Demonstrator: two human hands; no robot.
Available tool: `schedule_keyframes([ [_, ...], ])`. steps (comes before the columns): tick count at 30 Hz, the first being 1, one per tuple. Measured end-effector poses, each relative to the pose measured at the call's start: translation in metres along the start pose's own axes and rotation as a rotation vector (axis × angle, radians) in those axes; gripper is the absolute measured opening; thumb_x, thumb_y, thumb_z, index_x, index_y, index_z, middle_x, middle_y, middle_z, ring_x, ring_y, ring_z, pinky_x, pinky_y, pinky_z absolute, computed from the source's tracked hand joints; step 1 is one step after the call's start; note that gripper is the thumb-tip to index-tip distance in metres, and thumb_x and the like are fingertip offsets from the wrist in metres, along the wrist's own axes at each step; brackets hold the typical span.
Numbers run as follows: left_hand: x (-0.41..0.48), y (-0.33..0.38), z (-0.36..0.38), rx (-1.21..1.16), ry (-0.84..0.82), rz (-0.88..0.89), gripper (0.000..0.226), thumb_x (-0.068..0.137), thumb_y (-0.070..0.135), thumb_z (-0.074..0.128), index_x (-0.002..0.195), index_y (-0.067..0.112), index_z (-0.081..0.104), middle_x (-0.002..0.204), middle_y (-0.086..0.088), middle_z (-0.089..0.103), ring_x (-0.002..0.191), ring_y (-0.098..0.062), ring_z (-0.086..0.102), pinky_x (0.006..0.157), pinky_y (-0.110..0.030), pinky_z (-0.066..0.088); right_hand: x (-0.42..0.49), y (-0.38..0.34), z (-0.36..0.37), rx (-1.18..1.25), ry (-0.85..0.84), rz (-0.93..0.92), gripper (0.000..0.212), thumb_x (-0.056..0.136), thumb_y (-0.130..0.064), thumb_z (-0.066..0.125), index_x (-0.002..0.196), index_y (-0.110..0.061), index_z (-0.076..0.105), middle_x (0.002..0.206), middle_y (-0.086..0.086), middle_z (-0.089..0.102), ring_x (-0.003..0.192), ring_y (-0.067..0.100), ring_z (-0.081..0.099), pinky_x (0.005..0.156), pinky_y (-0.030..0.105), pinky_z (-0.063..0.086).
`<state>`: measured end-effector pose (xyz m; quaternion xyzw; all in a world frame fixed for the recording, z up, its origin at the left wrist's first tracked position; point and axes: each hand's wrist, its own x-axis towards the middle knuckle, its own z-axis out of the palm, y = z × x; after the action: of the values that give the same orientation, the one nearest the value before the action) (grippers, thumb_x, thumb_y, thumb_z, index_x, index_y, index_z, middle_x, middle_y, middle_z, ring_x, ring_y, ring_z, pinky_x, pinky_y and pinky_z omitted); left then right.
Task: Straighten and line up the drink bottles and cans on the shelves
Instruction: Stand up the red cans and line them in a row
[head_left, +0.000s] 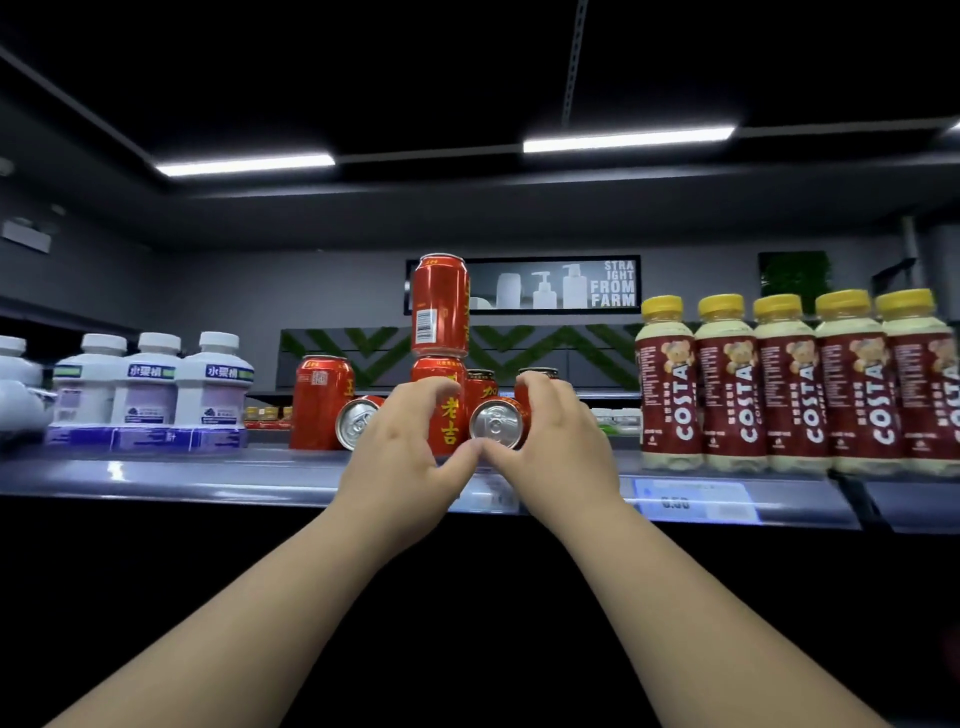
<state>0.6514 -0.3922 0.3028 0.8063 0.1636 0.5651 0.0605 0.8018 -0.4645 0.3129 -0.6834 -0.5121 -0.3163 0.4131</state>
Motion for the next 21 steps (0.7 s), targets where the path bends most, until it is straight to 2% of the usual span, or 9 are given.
schedule_keyframes([
  [3,0.002,-0.009,0.001,-0.031,-0.008,0.031,0.058,0.087,0.04,0.07,0.137,0.03,0.043,0.123,0.018,0.044,0.115,-0.003,0.043,0.095,-0.025,0.04,0.008,-0.006,0.007,-0.096,-0.084,0.103,0.091,0.074,-0.072,0.065,0.144,-0.027,0.028,0.138,0.001,0.045,0.121,0.026,0.051,0.094,0.045,0.048],
  [6,0.004,-0.02,0.002,-0.054,-0.01,0.064,0.055,0.088,0.038,0.07,0.135,0.03,0.043,0.123,0.017,0.044,0.114,-0.002,0.042,0.092,-0.022,0.037,0.012,-0.012,0.008,-0.092,-0.113,0.195,0.092,0.073,-0.071,0.067,0.143,-0.025,0.028,0.134,0.002,0.051,0.116,0.028,0.057,0.087,0.044,0.051],
  [10,0.008,-0.031,0.003,-0.091,-0.031,0.06,0.055,0.087,0.033,0.071,0.134,0.031,0.043,0.126,0.014,0.045,0.114,-0.003,0.043,0.094,-0.024,0.039,0.011,-0.019,0.006,-0.064,-0.061,0.248,0.075,0.075,-0.062,0.07,0.128,-0.026,0.03,0.117,0.001,0.061,0.102,0.026,0.062,0.082,0.041,0.053],
  [13,0.012,-0.034,0.002,-0.126,-0.024,0.053,0.057,0.086,0.032,0.071,0.135,0.03,0.043,0.128,0.011,0.046,0.114,-0.006,0.045,0.097,-0.028,0.043,0.013,-0.021,-0.006,0.024,0.046,0.293,0.063,0.075,-0.058,0.068,0.115,-0.026,0.032,0.103,-0.001,0.059,0.092,0.027,0.061,0.083,0.043,0.052],
  [16,0.014,-0.033,0.002,-0.16,-0.003,0.073,0.057,0.085,0.029,0.072,0.135,0.03,0.043,0.125,0.012,0.044,0.115,-0.008,0.045,0.102,-0.034,0.045,0.024,-0.022,-0.023,0.167,0.12,0.335,0.061,0.077,-0.063,0.065,0.114,-0.026,0.035,0.094,-0.006,0.052,0.089,0.024,0.058,0.081,0.043,0.053],
  [18,0.016,-0.031,0.003,-0.169,0.008,0.077,0.057,0.085,0.029,0.072,0.135,0.03,0.043,0.122,0.014,0.041,0.114,-0.007,0.043,0.103,-0.035,0.045,0.032,-0.021,-0.028,0.185,0.138,0.323,0.061,0.079,-0.071,0.06,0.112,-0.025,0.038,0.094,-0.007,0.054,0.087,0.021,0.059,0.079,0.043,0.053],
  [21,0.018,-0.029,0.006,-0.166,0.008,0.049,0.061,0.086,0.031,0.072,0.136,0.031,0.039,0.121,0.014,0.037,0.115,-0.007,0.041,0.103,-0.036,0.045,0.043,-0.017,-0.028,0.148,0.071,0.295,0.06,0.082,-0.079,0.048,0.108,-0.025,0.044,0.097,-0.004,0.06,0.085,0.018,0.061,0.076,0.043,0.056],
])
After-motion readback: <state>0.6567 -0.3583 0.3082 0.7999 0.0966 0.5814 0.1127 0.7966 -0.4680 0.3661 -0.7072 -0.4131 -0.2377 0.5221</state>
